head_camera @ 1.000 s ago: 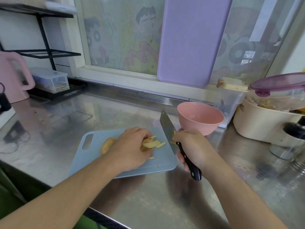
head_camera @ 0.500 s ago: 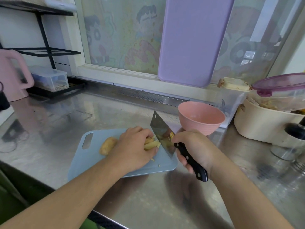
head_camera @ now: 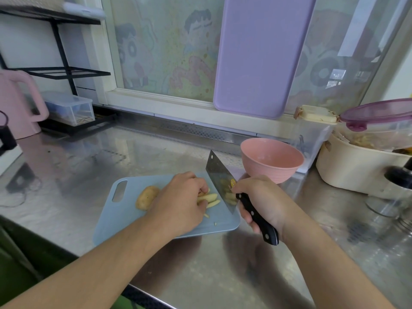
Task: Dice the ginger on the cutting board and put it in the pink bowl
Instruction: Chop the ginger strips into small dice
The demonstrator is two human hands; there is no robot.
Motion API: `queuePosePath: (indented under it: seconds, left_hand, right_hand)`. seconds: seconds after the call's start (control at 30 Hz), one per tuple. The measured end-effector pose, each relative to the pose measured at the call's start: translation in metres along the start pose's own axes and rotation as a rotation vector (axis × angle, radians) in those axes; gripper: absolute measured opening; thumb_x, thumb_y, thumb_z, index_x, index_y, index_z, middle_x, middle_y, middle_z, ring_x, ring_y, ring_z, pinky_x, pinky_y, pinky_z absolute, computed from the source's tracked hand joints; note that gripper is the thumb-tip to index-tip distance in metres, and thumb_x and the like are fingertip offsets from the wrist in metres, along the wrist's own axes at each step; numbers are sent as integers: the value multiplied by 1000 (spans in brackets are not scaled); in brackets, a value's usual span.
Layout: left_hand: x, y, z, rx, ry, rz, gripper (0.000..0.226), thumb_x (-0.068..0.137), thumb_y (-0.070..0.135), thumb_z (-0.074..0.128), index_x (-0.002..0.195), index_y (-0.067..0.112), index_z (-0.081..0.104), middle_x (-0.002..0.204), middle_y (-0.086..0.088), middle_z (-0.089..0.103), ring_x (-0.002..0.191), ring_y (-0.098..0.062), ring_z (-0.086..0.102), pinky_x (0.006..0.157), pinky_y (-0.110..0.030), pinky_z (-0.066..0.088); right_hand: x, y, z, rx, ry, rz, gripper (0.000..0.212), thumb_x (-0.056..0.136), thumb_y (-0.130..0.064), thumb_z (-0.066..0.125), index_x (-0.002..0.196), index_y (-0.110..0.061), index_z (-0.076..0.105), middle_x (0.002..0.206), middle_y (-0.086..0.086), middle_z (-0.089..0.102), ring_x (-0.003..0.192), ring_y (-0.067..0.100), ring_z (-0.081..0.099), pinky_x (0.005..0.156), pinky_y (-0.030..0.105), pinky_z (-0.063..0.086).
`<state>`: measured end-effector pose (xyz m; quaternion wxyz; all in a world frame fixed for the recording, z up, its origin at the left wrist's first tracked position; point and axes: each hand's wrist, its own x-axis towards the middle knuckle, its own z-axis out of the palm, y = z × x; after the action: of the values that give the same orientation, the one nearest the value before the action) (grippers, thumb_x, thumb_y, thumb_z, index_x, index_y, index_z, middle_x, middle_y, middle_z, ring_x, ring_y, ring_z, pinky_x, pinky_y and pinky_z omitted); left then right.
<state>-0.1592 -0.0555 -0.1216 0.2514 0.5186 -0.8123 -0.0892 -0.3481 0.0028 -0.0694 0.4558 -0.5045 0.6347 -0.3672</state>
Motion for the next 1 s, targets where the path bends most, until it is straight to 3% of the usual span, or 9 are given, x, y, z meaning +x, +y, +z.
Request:
queuePosePath:
  seconds: [0.17,0.33,0.57,0.77,1.0]
  left_hand:
    - [-3,4,-2,-5,14,5,30,93,45,67,122,37,63,113,20,52,117,-7,48,95,-32,50]
    - [-6,8,7,77,24,31,57,91,62,61,141,34,54,128,16,45,125,-11,38,106,-31,42]
    - [-4,4,7,55,15,56,40,96,42,64,135,33,61,122,17,49,122,-10,37,105,-26,38]
    - [-14,-2,6,-11,71,11,52,89,55,67,134,35,53,124,19,44,126,-7,39,106,-27,40]
    - [-31,-11,4,-20,122,-11,33,91,48,67,120,35,59,115,21,44,112,-4,48,93,-22,44]
  right_hand:
    - [0,1,-1,-4,7,8,17,94,-17,54,80,-7,49,52,20,48,34,24,39,43,25,34]
    - [-1,1,-1,-2,12,12,23,94,-17,54,75,-5,51,53,20,48,35,25,40,41,23,34]
    - [-1,0,-2,-7,16,12,23,95,-18,55,76,-5,50,52,19,49,34,25,40,43,25,34]
    - [-1,0,1,-27,14,1,19,94,-16,54,78,-5,50,51,19,47,34,24,39,42,24,33]
    - [-1,1,2,-72,-6,-23,20,96,-17,54,80,-4,55,51,20,49,35,25,41,42,24,36]
